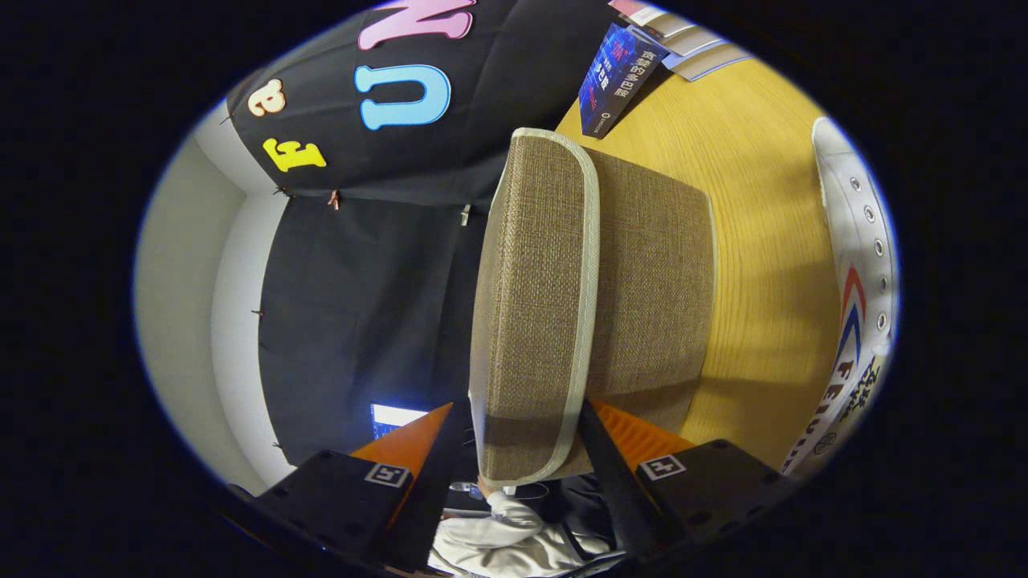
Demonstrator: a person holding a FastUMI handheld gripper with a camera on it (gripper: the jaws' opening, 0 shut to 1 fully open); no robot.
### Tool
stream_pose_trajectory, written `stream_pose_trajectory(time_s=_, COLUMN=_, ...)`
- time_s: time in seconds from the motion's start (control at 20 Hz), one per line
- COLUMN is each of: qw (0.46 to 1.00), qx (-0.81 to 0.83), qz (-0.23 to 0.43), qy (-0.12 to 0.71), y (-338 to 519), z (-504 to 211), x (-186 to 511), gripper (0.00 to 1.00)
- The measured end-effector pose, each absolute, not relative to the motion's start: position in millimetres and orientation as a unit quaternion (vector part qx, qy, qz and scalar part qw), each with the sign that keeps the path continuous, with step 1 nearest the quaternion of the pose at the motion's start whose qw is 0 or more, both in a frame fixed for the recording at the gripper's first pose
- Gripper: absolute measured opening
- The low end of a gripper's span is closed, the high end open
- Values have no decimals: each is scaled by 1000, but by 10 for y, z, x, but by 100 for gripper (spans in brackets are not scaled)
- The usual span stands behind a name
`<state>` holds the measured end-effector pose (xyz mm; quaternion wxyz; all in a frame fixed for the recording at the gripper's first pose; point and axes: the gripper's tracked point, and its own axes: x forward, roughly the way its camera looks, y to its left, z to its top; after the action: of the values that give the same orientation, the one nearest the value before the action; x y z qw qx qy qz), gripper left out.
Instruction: Open the storage box then place both shoes into the box .Put the left shoe in first, then the right shoe, with the right side of both shoes facing outward in a uniform manner.
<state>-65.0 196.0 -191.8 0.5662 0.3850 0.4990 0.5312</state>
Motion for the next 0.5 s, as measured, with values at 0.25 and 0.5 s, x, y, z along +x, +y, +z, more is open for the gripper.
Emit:
stream_pose_trajectory(time_s=0.25, qw=532, qx=429, qz=529, qy=504, y=1861, z=-1659, x=-647, gripper=85)
stream_pose_trajectory(time_s=0.5, qw=507, qx=462, qz=544, qy=483, y=1873, z=-1201, x=-705, gripper=85)
